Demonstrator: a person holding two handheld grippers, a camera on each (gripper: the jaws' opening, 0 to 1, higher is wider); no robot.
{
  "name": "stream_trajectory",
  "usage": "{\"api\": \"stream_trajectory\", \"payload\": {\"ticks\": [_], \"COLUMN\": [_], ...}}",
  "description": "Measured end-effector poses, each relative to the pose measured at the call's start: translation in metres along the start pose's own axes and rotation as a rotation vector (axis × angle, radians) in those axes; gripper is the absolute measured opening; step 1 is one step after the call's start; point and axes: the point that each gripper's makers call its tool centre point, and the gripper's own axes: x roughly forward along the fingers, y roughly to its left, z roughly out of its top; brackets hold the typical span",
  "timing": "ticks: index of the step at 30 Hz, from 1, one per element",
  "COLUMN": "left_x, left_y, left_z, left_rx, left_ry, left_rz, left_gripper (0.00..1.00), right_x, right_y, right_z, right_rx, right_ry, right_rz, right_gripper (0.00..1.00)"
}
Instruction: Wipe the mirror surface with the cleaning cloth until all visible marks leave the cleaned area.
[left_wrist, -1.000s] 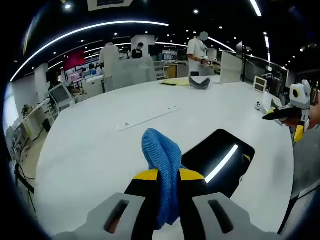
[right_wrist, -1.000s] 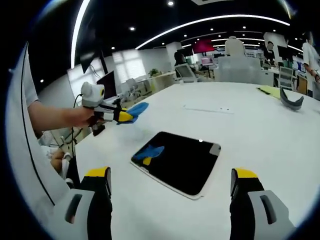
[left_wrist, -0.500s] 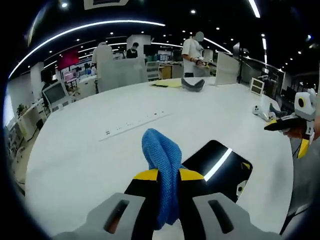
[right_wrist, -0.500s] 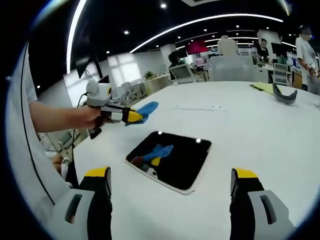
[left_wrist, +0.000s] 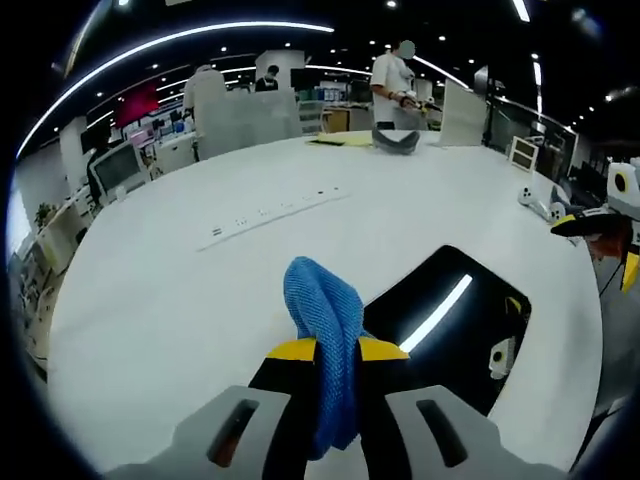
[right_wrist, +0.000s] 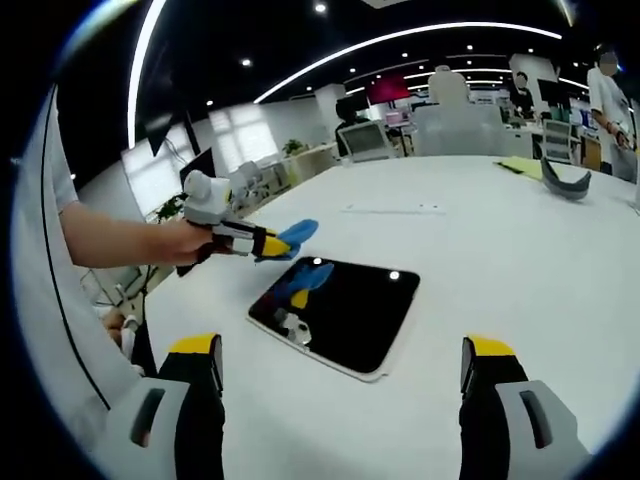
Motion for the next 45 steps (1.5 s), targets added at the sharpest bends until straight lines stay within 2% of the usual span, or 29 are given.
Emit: {"api": "stream_trajectory", "payload": {"ticks": [5,8,9,11,13,19,25,31,33,39,45], "left_x": [0.014,0.022,0.022,0.023,0.024,0.023,0.028,0.038,0.041,0.049,0.056], "left_y": [0.005,0.006,0.007,0.009,0.008,0.008,-0.002,-0.018,-0.018,-0.030,-0.035], "left_z": [-0.008,-0.016,-0.014,-0.010,-0.011,-0.010,-0.006,0.001,0.002,0.007,0.010], "left_rx": [-0.008,0.019,0.008,-0.023,0.004,-0.009,0.039,0.076,0.049,0.091,0.096], "left_ry": [0.023,0.048,0.025,0.018,0.004,0.011,0.024,-0.001,-0.002,-0.006,-0.018], "left_rz": [0.009,0.015,0.011,0.007,0.007,0.008,0.004,-0.012,-0.013,-0.026,-0.030], "left_gripper": [0.11,0.11,0.11,0.11,0.11,0.11,0.11,0.11,0.11,0.11,0.11], "right_x": [0.000,0.000,0.000,0.001,0.002,0.006,0.006,0.003,0.002,0.000,0.004], "right_y": [-0.004,-0.006,-0.007,-0.006,-0.005,-0.004,-0.003,-0.005,-0.007,-0.010,-0.010], "right_z": [0.000,0.000,0.000,-0.002,-0.002,-0.001,-0.001,-0.004,-0.004,-0.003,0.000], "right_rx": [0.003,0.011,0.009,0.006,0.005,0.002,0.006,0.014,0.028,0.025,0.015], "right_ry": [0.009,0.010,0.012,0.020,0.021,0.025,0.020,0.023,0.018,0.019,0.023], "right_rz": [-0.005,-0.009,-0.011,-0.009,-0.007,0.003,0.006,0.006,0.007,0.006,0.016], "right_gripper": [0.99,0.99,0.99,0.99,0.99,0.98,0.98,0.97,0.97,0.97,0.97]}}
